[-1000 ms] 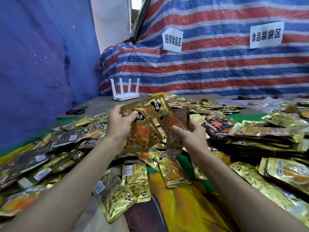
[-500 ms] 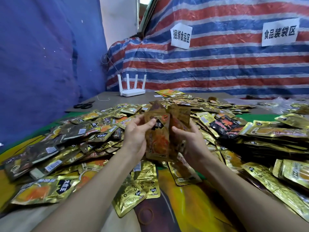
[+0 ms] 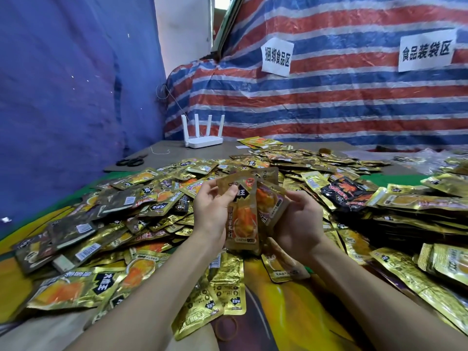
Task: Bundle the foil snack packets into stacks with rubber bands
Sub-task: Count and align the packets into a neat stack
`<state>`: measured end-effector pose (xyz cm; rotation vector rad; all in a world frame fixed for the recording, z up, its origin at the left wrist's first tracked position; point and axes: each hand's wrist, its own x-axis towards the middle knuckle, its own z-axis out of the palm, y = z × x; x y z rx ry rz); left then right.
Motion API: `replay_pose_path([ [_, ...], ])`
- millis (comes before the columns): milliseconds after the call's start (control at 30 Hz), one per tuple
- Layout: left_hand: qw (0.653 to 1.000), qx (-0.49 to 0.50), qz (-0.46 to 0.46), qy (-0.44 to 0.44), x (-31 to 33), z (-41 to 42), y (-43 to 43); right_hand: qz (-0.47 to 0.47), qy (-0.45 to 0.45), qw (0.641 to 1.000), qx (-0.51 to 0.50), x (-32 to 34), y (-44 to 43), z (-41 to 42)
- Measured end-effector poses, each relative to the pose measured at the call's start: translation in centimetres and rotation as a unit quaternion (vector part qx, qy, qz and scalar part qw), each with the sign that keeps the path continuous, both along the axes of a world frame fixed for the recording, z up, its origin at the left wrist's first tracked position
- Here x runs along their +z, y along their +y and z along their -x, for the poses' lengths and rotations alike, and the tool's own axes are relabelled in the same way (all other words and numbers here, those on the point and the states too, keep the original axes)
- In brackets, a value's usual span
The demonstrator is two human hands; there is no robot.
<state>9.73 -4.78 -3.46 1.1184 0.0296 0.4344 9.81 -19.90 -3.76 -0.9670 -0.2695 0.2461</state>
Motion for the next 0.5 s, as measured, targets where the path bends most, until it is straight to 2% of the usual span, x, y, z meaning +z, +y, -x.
replay_pose_path([
  [133,0.999,0.01,0.027,0.014,-0.1,0.1,-0.1,0.086,-0.03,0.994,-0.065,0.0,0.4,0.2],
  [233,0.998,-0.055,0.029,0.03,-0.5,0.3,-0.8,0.106,-0.054,0.986,-0.12,-0.3,0.8,0.2],
  [367,0.994,-0.07,-0.077,0.023,-0.7,0.4,-1.2,0.1,-0.051,0.983,-0.145,-0.3,1.0,0.4],
  [500,0.987,-0.051,-0.147,-0.029,-0.1,1.1,-1.4,0.066,-0.065,0.983,-0.157,0.8,1.0,0.5],
])
